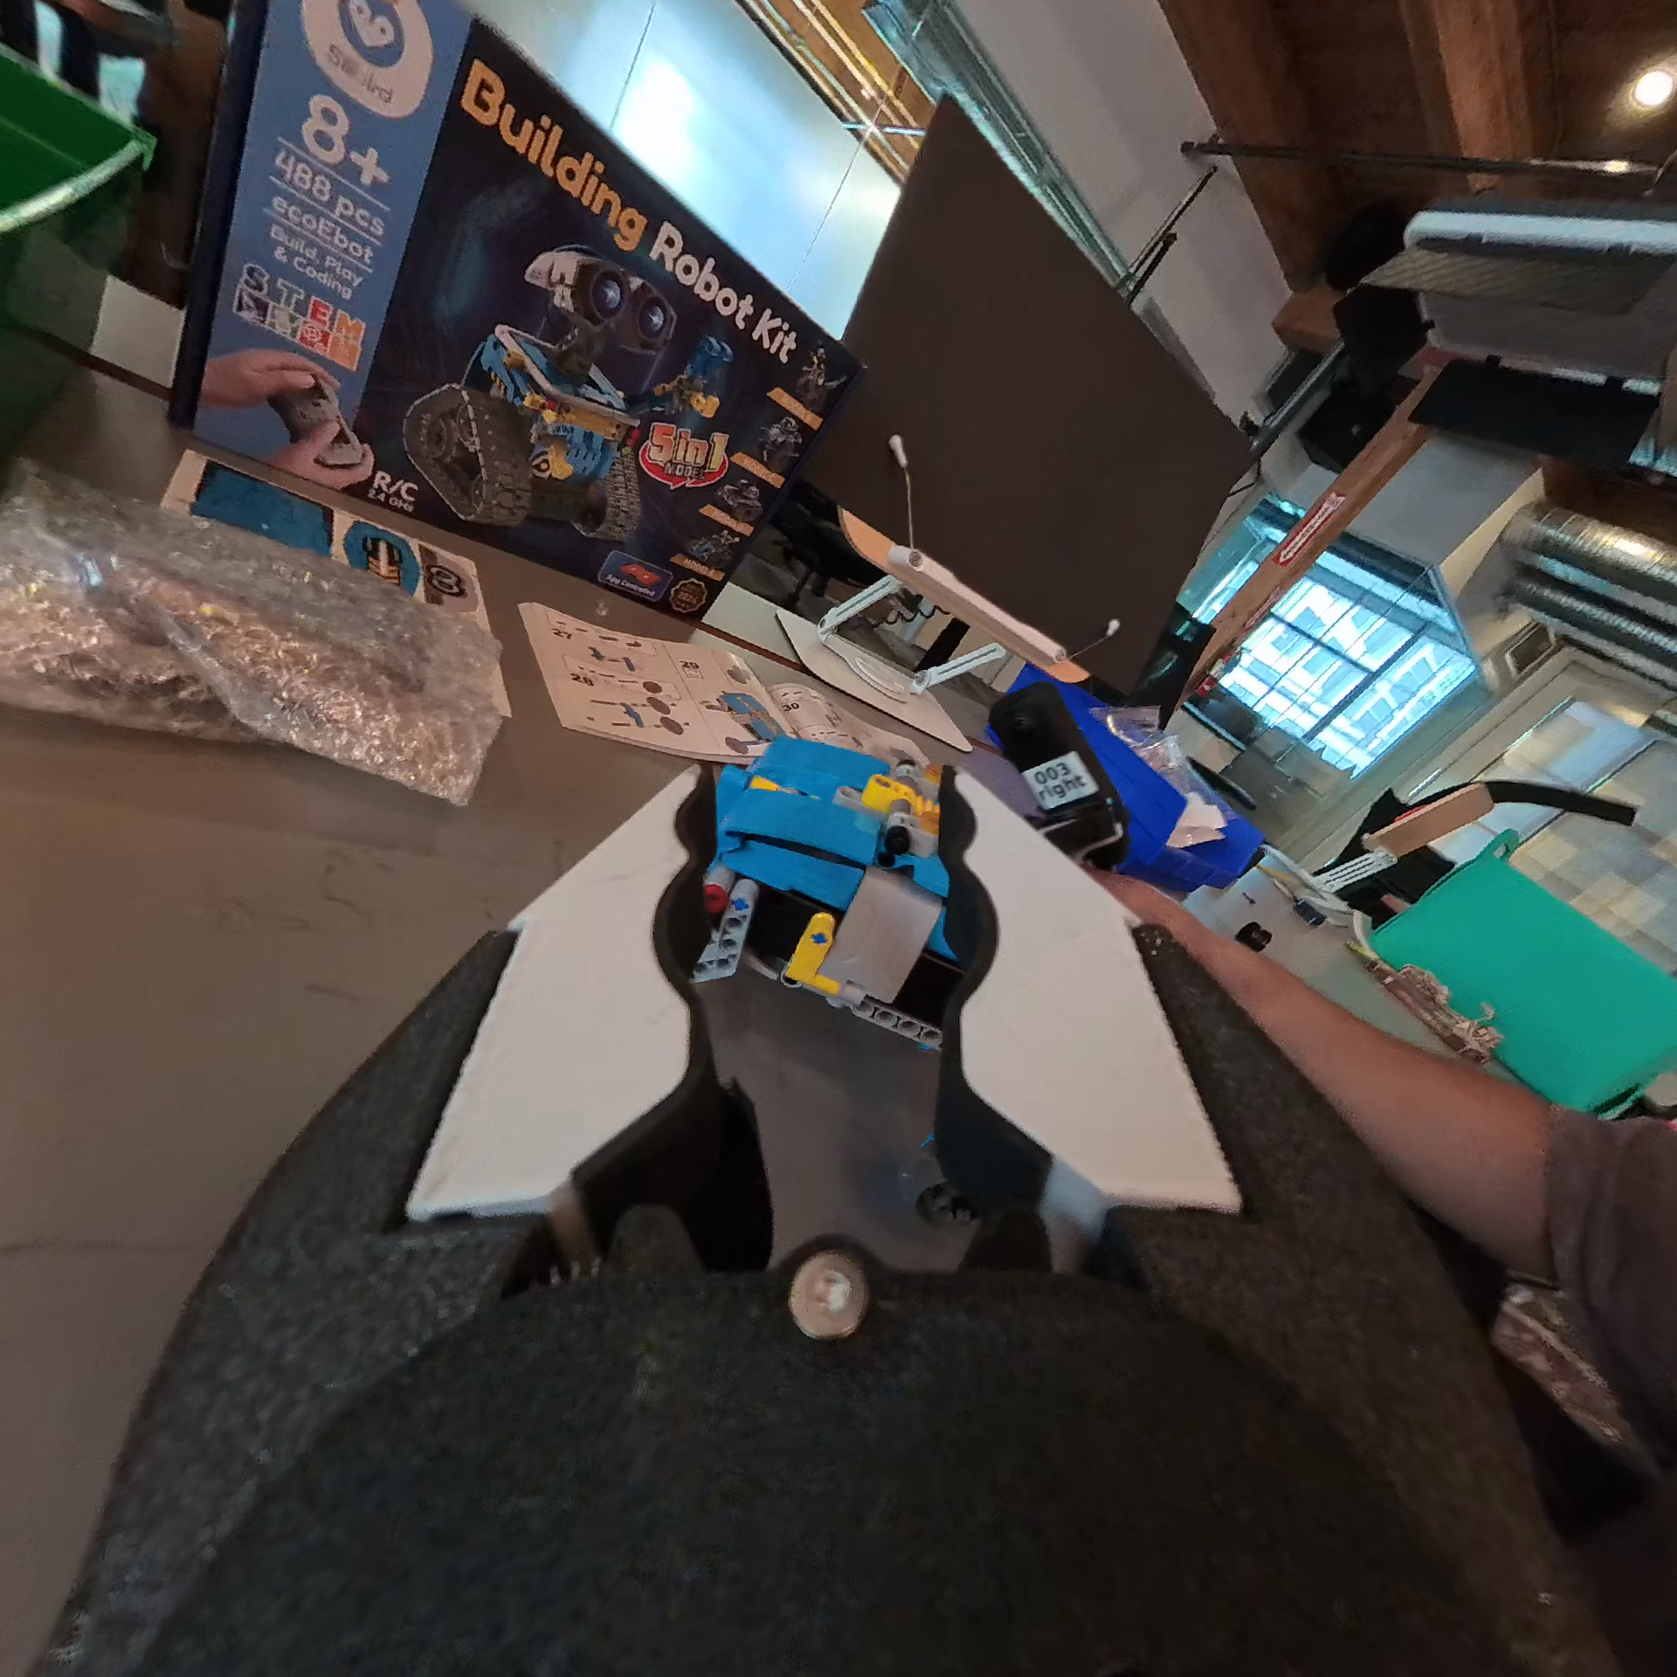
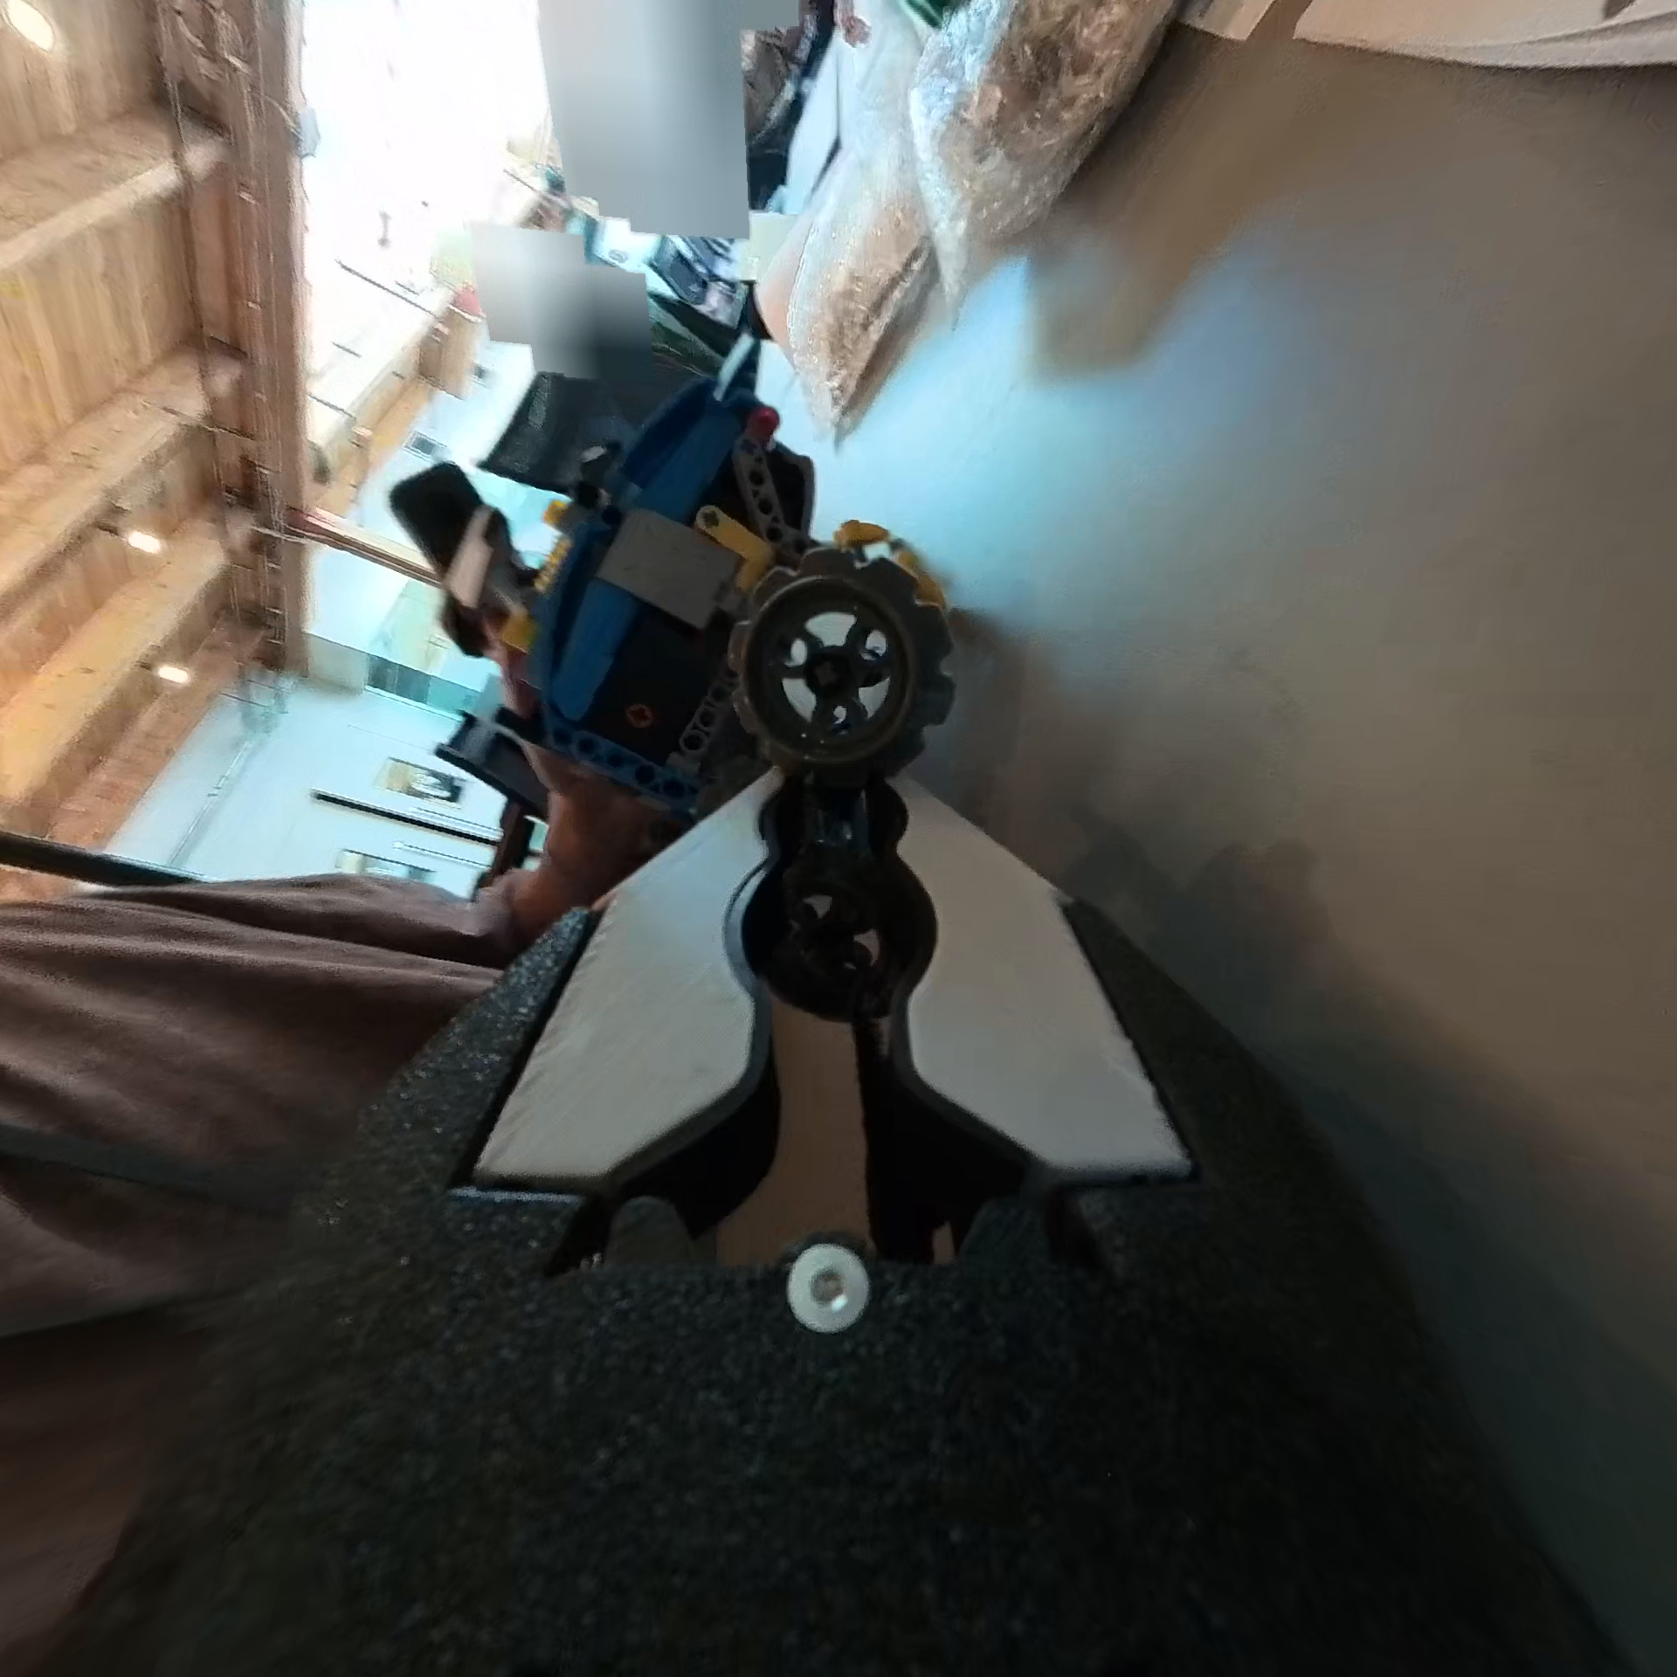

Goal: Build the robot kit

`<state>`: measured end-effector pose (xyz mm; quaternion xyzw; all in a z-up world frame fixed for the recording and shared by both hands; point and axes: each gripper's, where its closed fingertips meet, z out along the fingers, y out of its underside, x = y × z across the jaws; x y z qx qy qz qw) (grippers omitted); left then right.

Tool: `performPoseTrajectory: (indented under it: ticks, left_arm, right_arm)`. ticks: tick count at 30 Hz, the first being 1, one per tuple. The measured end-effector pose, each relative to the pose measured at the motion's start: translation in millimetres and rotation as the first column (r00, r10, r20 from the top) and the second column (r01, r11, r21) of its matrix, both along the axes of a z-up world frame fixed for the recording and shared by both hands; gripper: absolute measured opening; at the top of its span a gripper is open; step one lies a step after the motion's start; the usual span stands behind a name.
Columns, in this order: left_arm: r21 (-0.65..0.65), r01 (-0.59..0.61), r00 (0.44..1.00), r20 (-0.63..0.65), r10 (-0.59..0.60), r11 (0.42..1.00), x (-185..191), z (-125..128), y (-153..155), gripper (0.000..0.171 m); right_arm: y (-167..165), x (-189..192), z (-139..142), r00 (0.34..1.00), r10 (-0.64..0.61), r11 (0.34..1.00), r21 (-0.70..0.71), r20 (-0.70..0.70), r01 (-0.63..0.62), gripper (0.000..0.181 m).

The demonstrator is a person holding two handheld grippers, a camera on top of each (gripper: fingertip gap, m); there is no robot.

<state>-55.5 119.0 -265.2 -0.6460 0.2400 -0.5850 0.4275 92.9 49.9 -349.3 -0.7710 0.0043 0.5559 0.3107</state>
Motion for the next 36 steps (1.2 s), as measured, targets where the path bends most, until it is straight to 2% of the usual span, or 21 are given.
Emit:
performPoseTrajectory:
  ticks: [3,6,8,10,14,16,19,22,27,31,36]
  left_arm:
    - [0.126,-0.04,0.998,-0.045,0.046,0.991,2,6,-7,0.048]
    - [0.288,-0.141,0.982,-0.08,0.171,0.947,-3,12,-10,0.049]
    - [0.378,-0.202,0.964,-0.088,0.252,0.904,-7,15,-11,0.049]
    - [0.427,-0.257,0.944,-0.079,0.319,0.867,-11,17,-9,0.05]
    - [0.372,-0.343,0.914,-0.079,0.397,0.863,-20,13,8,0.05]
    - [0.308,-0.358,0.91,-0.097,0.404,0.881,-22,7,18,0.05]
    - [0.219,-0.327,0.916,-0.164,0.365,0.919,-15,-7,28,0.051]
    - [0.155,-0.316,0.909,-0.233,0.346,0.936,-10,-21,36,0.053]
    - [0.216,-0.31,0.875,-0.316,0.367,0.926,-2,-29,35,0.052]
    - [0.207,-0.3,0.85,-0.385,0.359,0.931,3,-40,38,0.053]
    - [0.191,-0.291,0.839,-0.42,0.346,0.938,5,-47,39,0.052]
  right_arm:
    - [-3,-6,-3,0.991,-0.005,0.997,0.082,0.137,-0.006,0.013]
    - [-4,4,6,0.959,-0.149,0.973,0.208,0.242,0.098,0.012]
    - [-12,7,18,0.941,-0.225,0.958,0.233,0.254,0.166,0.013]
    - [-26,9,21,0.9,-0.291,0.945,0.244,0.323,0.218,0.013]
    - [-46,33,22,0.733,-0.468,0.878,0.353,0.493,0.323,0.012]
    - [-51,41,24,0.696,-0.513,0.853,0.387,0.502,0.35,0.012]
    - [-54,50,24,0.702,-0.52,0.847,0.403,0.487,0.348,0.012]
    - [-55,56,11,0.75,-0.471,0.879,0.322,0.465,0.352,0.012]
    - [-59,62,0,0.789,-0.44,0.897,0.253,0.429,0.362,0.012]
    - [-58,72,-7,0.781,-0.453,0.891,0.234,0.429,0.389,0.012]
    - [-60,74,-9,0.805,-0.461,0.887,0.197,0.373,0.417,0.012]
